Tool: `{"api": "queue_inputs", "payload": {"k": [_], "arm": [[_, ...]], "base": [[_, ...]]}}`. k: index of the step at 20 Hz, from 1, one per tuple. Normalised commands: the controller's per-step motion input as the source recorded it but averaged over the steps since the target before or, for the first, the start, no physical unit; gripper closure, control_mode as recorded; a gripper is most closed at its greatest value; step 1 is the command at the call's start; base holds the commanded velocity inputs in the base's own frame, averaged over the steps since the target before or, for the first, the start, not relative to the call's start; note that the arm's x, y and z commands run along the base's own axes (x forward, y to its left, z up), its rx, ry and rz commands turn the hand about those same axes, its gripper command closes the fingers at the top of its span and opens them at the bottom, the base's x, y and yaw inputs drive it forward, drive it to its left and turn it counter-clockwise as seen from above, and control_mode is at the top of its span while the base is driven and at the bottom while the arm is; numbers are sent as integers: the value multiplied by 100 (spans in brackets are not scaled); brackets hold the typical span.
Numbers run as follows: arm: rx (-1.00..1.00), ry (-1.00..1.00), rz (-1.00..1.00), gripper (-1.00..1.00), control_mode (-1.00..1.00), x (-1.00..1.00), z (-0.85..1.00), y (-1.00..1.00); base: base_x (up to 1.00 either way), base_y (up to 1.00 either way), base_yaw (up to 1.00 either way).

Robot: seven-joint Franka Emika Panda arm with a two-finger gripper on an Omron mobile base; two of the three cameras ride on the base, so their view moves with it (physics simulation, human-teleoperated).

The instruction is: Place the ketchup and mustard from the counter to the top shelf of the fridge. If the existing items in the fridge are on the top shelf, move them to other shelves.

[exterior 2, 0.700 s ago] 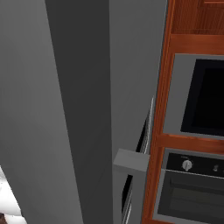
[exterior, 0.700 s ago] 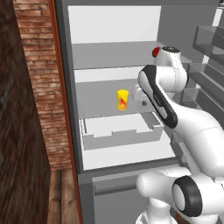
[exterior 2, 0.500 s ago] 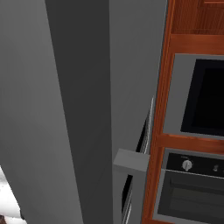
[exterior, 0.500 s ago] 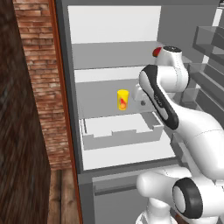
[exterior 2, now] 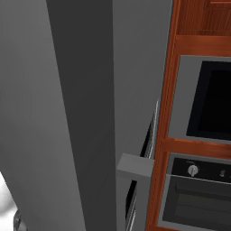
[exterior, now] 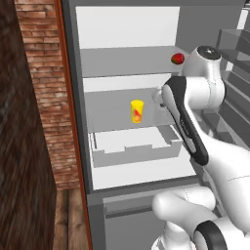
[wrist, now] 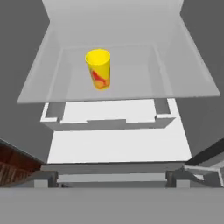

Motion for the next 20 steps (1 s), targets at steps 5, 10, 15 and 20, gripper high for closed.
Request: {"api": "queue_inputs", "payload": {"k": [5,10,15,20], "arm": [[0,-22,-19,-100,-100,-3,52,-1],[0,-15,-21,-100,-100,1,46,-14],[0,-9,-19,-100,-100,18,35,-37],[0,0,-20,-100,-100,53,18,-47]], "base": [[0,0,0],[0,0,0],[0,0,0],[0,0,0]]}}
